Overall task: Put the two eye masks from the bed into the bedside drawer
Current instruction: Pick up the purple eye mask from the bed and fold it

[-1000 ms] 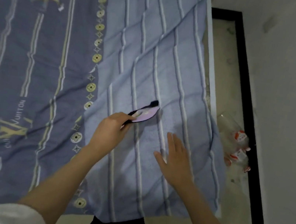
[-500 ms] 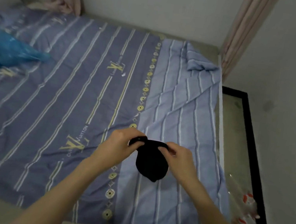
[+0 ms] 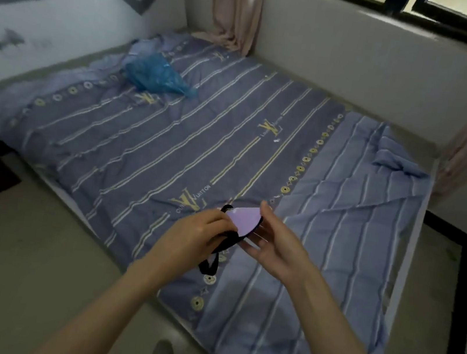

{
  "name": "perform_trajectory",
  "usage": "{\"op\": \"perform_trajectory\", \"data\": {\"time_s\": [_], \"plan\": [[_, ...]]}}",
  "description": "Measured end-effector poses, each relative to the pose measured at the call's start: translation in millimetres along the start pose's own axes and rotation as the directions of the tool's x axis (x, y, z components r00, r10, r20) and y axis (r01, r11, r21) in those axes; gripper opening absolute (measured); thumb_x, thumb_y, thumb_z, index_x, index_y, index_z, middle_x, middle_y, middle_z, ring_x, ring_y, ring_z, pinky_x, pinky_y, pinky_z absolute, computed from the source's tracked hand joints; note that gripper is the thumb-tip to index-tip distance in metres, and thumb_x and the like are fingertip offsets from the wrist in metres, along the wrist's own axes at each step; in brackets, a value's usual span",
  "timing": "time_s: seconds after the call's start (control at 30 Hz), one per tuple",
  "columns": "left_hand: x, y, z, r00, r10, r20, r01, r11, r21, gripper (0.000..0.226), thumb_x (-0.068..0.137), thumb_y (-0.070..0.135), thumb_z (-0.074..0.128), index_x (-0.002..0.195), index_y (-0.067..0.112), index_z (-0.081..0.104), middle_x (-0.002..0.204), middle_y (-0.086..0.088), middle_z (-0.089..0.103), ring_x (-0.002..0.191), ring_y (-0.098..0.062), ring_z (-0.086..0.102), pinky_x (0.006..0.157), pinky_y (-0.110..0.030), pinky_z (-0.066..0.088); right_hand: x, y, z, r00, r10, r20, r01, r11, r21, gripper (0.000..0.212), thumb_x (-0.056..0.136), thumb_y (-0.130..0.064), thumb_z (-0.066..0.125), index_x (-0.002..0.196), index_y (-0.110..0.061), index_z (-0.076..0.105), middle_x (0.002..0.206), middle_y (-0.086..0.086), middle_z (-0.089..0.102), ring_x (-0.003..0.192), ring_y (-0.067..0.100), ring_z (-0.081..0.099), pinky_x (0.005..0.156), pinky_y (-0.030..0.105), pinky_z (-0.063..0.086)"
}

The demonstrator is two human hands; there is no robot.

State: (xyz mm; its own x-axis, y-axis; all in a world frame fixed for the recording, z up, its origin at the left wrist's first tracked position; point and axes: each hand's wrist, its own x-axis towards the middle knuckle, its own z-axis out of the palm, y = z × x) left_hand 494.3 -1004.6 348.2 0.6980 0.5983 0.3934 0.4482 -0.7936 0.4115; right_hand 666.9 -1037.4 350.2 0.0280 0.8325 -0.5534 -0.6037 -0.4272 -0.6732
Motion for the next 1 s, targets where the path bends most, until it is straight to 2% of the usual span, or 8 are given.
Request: {"op": "perform_trajectory", "data": {"time_s": [0.07,0.2,0.3,0.43,0.57,0.77,0.9,1.0], "plan": [[-17,-3,-11,0.999,-0.037,-0.019,0.037,0.999,0.022,0.019,0.079,0.003,0.065,0.097,0.01,0.065,0.095,-0.01,0.07,0.078,-0.027,0.067,0.061,-0.031,0.05,-1,6,26,0.998,0.012,0.063,-0.015,0.999,0.047,0.031,0.09,-0.024,0.051,0.097,0.004,0.064,0.084,0.012,0.073,0.078,0.021,0.068,0.07,0.03,0.059],[-56,-15,-38,0.99,-0.108,-0.09,0.112,0.993,0.035,0.02,0.078,0.005,0.064,0.097,0.011,0.064,0.092,-0.011,0.07,0.077,-0.028,0.067,0.056,-0.037,0.057,0,24,73,0.98,0.125,0.152,-0.133,0.99,0.041,0.035,0.093,-0.013,0.045,0.119,0.011,0.049,0.11,0.022,0.06,0.094,0.026,0.059,0.086,0.035,0.049],[-88,-26,-60,0.981,-0.157,-0.118,0.165,0.984,0.067,0.016,0.08,0.01,0.06,0.095,0.012,0.064,0.092,-0.009,0.07,0.08,-0.025,0.064,0.059,-0.036,0.057,2,41,106,0.963,0.194,0.186,-0.19,0.981,-0.044,0.025,0.093,-0.011,0.045,0.111,0.005,0.052,0.097,0.015,0.063,0.085,0.022,0.06,0.072,0.027,0.053],[-137,-43,-95,0.949,-0.25,-0.19,0.267,0.961,0.07,0.014,0.077,0.004,0.068,0.09,0.007,0.066,0.09,-0.012,0.068,0.081,-0.023,0.062,0.066,-0.035,0.055,8,73,160,0.974,0.151,0.169,-0.121,0.977,-0.178,0.014,0.089,-0.004,0.049,0.097,0.003,0.058,0.086,0.012,0.064,0.079,0.02,0.06,0.075,0.029,0.05],[-196,-70,-144,0.895,-0.364,-0.259,0.398,0.912,0.096,0.01,0.078,0.008,0.068,0.087,0.007,0.065,0.087,-0.01,0.067,0.081,-0.023,0.061,0.067,-0.034,0.051,13,113,228,0.986,0.041,0.164,0.011,0.952,-0.305,0.015,0.085,0.002,0.053,0.074,-0.003,0.061,0.066,0.006,0.067,0.069,0.016,0.061,0.057,0.024,0.053],[-295,-127,-212,0.78,-0.558,-0.282,0.624,0.719,0.304,0.012,0.077,0.014,0.07,0.087,0.01,0.068,0.081,-0.007,0.072,0.082,-0.028,0.063,0.066,-0.027,0.038,26,180,324,0.967,-0.112,0.23,0.222,0.814,-0.536,0.01,0.082,-0.003,0.058,0.078,-0.009,0.064,0.07,0.003,0.064,0.068,0.016,0.056,0.055,0.024,0.048],[-345,-160,-249,0.607,-0.685,-0.403,0.758,0.651,0.036,0.041,0.082,0.026,0.065,0.121,0.019,0.054,0.115,0.002,0.061,0.105,-0.019,0.054,0.089,-0.032,0.043,33,216,381,0.921,-0.088,0.379,0.348,0.623,-0.701,0.007,0.082,-0.009,0.06,0.083,-0.013,0.065,0.083,0.006,0.064,0.075,0.016,0.058,0.062,0.028,0.048],[-357,-179,-276,0.627,-0.742,-0.238,0.699,0.67,-0.249,0.067,0.079,0.03,0.068,0.132,0.042,0.03,0.137,0.015,0.035,0.124,0.001,0.032,0.102,-0.013,0.027,40,238,420,0.859,0.048,0.51,0.393,0.576,-0.717,0.009,0.083,-0.012,0.06,0.082,-0.019,0.066,0.081,-0.001,0.066,0.073,0.008,0.059,0.054,0.018,0.049]]}}
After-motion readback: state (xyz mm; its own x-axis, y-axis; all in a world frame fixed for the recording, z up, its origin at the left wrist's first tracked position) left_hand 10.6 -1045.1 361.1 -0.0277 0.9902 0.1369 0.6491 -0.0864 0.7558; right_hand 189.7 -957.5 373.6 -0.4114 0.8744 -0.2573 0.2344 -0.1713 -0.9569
